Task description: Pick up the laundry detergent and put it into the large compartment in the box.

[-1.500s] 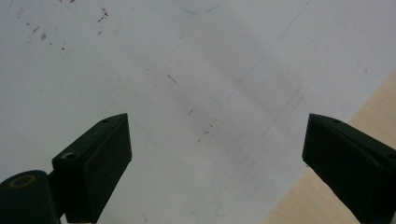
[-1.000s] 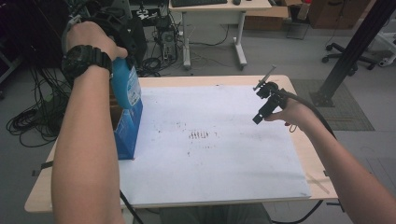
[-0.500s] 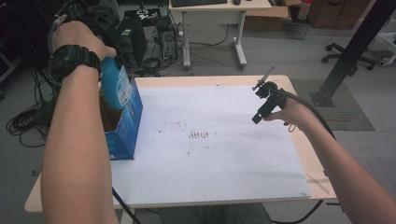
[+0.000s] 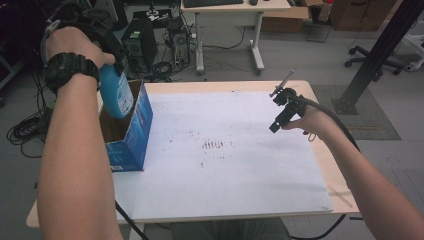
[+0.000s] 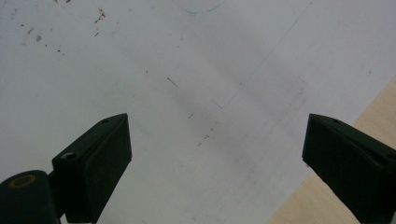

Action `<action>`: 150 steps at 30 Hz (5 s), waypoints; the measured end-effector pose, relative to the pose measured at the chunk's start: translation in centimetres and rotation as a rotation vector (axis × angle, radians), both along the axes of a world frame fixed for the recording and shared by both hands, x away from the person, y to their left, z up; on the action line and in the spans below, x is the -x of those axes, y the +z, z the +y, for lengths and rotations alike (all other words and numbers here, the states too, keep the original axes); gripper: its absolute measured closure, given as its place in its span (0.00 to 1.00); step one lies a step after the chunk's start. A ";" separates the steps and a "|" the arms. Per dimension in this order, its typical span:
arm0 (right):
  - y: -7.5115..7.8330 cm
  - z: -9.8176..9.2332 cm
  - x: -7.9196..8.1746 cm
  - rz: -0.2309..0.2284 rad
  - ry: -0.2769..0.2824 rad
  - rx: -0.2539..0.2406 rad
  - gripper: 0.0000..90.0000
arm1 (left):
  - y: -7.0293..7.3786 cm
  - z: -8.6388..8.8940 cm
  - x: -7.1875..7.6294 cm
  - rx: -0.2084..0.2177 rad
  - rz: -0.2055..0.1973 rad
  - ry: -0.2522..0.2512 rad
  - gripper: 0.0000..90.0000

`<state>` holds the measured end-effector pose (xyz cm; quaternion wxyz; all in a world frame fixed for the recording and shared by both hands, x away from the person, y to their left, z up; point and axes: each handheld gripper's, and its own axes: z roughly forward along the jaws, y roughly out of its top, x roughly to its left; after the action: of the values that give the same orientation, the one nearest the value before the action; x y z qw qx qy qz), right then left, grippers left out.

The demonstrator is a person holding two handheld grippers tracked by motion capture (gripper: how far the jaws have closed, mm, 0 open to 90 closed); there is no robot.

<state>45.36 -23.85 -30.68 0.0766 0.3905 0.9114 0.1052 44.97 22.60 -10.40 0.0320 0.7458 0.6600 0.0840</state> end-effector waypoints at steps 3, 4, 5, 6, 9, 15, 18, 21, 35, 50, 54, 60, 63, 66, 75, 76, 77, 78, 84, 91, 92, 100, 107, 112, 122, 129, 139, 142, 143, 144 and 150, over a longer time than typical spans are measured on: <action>0.0 0.0 0.0 0.000 -0.004 0.003 0.09 | -0.1 0.4 0.1 -0.003 0.005 0.005 0.42; 0.0 0.0 0.0 0.000 -0.005 0.002 0.09 | -0.1 0.5 0.2 -0.002 0.002 0.006 0.42; 0.1 -0.1 0.0 -0.001 -0.006 0.001 0.09 | -0.1 0.7 0.2 0.000 0.002 0.006 0.42; 0.1 -0.1 0.0 -0.002 -0.006 0.001 0.09 | -0.1 0.8 0.3 0.001 0.000 0.010 0.42; 0.1 -0.1 0.0 -0.001 -0.010 -0.001 0.09 | -0.1 1.1 0.4 -0.004 0.001 0.017 0.42; 0.2 -0.2 0.0 -0.003 -0.008 -0.003 0.09 | -0.3 1.3 0.5 -0.007 0.012 0.023 0.42; 0.3 -0.3 0.0 -0.004 -0.012 -0.004 0.09 | -0.6 1.4 0.5 -0.004 0.013 0.022 0.42; 0.3 -0.4 0.0 -0.005 -0.013 -0.002 0.09 | -1.1 1.4 0.4 -0.005 0.018 0.025 0.42; 0.4 -0.4 0.1 -0.006 -0.013 -0.002 0.09 | -3.5 1.7 0.4 0.007 0.043 0.028 0.42; 0.5 -0.5 0.2 -0.011 -0.019 -0.002 0.09 | -6.5 2.1 0.4 0.012 0.066 0.029 0.42; 0.4 -0.6 0.2 -0.011 -0.018 0.001 0.09 | -7.3 2.2 0.3 0.017 0.076 0.029 0.42; 0.4 -0.6 0.1 -0.012 -0.016 0.001 0.09 | -8.7 2.4 0.3 0.020 0.084 0.032 0.42; 0.3 -0.5 0.1 -0.011 -0.014 0.003 0.09 | -9.3 2.5 0.3 0.026 0.092 0.026 0.42; 0.3 -0.4 0.1 -0.010 -0.016 0.003 0.09 | -9.9 2.6 0.4 0.036 0.097 0.027 0.42; 0.3 -0.4 0.2 -0.010 -0.011 0.006 0.09 | -11.8 2.7 0.6 0.033 0.103 0.026 0.42; 0.3 -0.4 0.2 -0.010 -0.011 0.006 0.09 | -11.9 2.7 0.6 0.035 0.101 0.026 0.42; 0.3 -0.4 0.2 -0.011 -0.011 0.005 0.09 | -12.2 2.7 0.6 0.036 0.101 0.032 0.42; 0.2 -0.4 0.3 -0.009 -0.014 0.006 0.09 | -12.5 2.6 0.6 0.032 0.107 0.025 0.42; 0.0 -0.3 0.3 -0.007 -0.008 0.006 0.09 | -13.7 2.5 0.5 0.038 0.124 0.025 0.42; 0.0 -0.6 0.3 -0.010 -0.015 0.003 0.09 | -14.8 2.8 0.5 0.042 0.134 0.027 0.42; 0.0 -0.6 0.3 -0.010 -0.014 0.004 0.09 | -14.9 2.8 0.6 0.041 0.126 0.030 0.42; -0.1 -0.5 0.3 -0.006 -0.015 0.004 0.09 | -16.1 3.1 0.7 0.049 0.145 0.034 0.42; -0.1 -0.6 0.2 -0.011 -0.014 0.004 0.09 | -16.5 3.1 0.6 0.035 0.146 0.031 0.42; -0.1 -0.6 0.2 -0.009 -0.014 0.004 0.09 | -16.9 3.1 0.6 0.040 0.146 0.028 0.42; -0.1 -0.7 0.2 -0.010 -0.017 0.003 0.09 | -17.6 3.4 0.7 0.037 0.156 0.027 0.42; -0.1 -0.7 0.3 -0.008 -0.021 0.002 0.09 | -18.0 3.3 0.6 0.036 0.161 0.028 0.42; 0.0 -0.8 0.3 -0.009 -0.022 0.001 0.09 | -18.1 3.4 0.7 0.042 0.155 0.028 0.42; -0.1 -0.8 0.3 -0.009 -0.020 0.002 0.09 | -18.1 3.5 0.7 0.043 0.155 0.027 0.42; -0.1 -0.7 0.3 -0.009 -0.022 0.001 0.09 | -18.1 3.5 0.7 0.043 0.154 0.026 0.42; -0.1 -0.7 0.3 -0.009 -0.020 0.001 0.09 | -18.2 3.5 0.7 0.043 0.152 0.025 0.42; -0.2 -0.7 0.3 -0.010 -0.016 0.005 0.09 | -18.2 3.4 0.7 0.043 0.148 0.024 0.41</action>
<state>45.10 -24.54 -30.84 0.0827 0.3970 0.9081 0.1043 44.30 26.01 -28.60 -0.0019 0.7411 0.6712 0.0150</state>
